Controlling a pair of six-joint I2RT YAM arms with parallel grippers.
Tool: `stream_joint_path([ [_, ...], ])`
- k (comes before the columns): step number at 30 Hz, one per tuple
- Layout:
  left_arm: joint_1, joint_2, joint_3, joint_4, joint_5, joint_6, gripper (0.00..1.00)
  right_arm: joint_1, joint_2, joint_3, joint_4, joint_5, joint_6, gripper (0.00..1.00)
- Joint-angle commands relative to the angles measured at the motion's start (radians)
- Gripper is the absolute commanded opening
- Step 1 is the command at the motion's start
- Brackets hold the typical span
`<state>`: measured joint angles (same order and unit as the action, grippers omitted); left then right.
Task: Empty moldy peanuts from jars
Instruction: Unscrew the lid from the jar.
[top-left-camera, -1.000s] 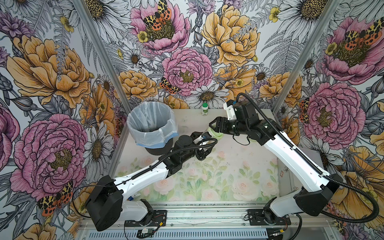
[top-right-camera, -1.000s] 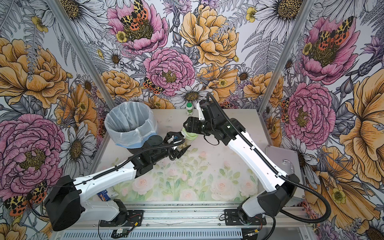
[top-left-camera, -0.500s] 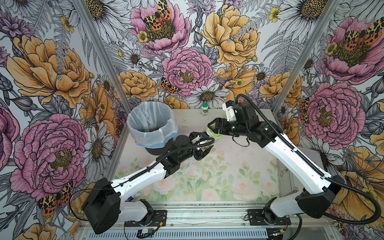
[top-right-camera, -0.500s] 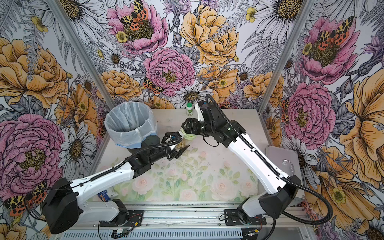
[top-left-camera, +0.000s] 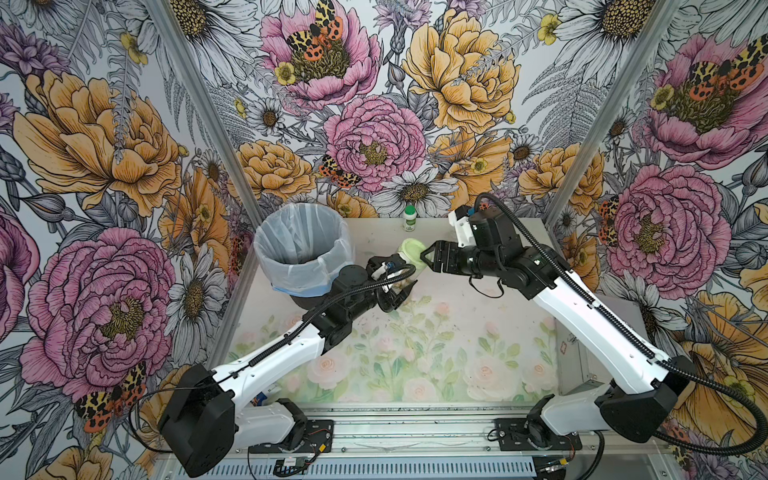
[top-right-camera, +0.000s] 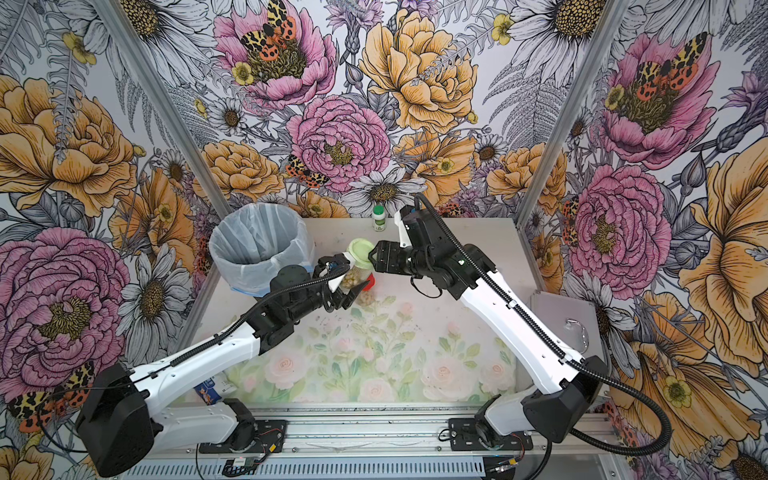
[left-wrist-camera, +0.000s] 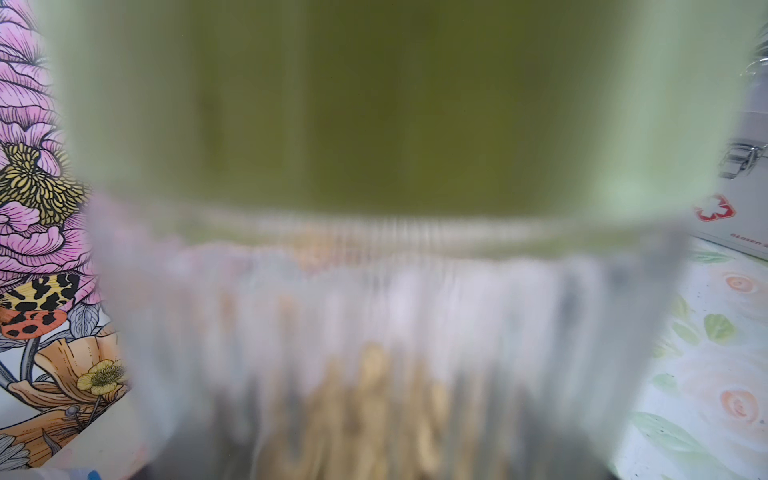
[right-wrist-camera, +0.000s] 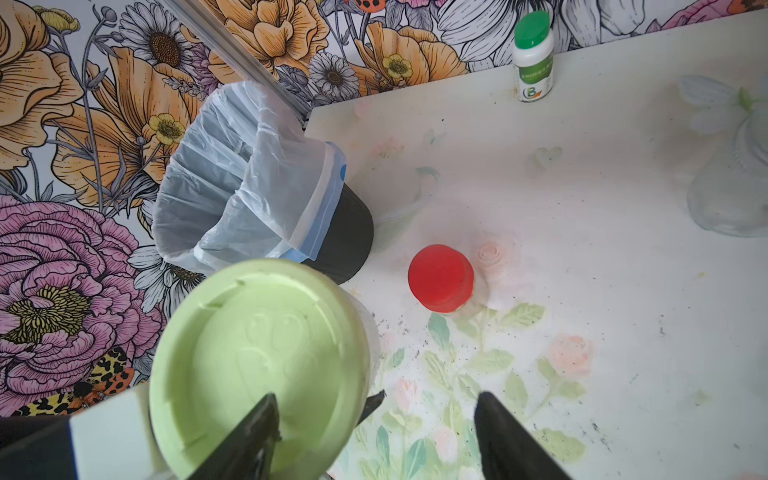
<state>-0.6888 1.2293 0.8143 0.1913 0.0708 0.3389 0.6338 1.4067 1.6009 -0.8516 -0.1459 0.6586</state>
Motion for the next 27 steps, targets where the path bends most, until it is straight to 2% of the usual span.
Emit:
stream_joint_path([
  [1,0.011,-0.056,0.041,0.213,0.029,-0.055,0.25,0.017,-0.023,0.025,-0.098,0.011,-0.041,0.76],
  [4,0.008,-0.051,0.041,0.208,0.052,-0.063,0.25,0.018,-0.048,0.078,-0.072,0.024,-0.046,0.82],
  [9,-0.01,-0.041,0.05,0.192,0.067,-0.062,0.25,0.017,-0.021,0.161,-0.072,0.002,-0.04,0.87],
  [21,-0.044,-0.021,0.066,0.17,0.047,-0.038,0.25,0.053,0.092,0.23,-0.073,0.014,0.002,0.89],
  [27,-0.048,-0.005,0.079,0.154,0.041,-0.027,0.25,0.078,0.1,0.245,-0.072,0.041,0.006,0.89],
])
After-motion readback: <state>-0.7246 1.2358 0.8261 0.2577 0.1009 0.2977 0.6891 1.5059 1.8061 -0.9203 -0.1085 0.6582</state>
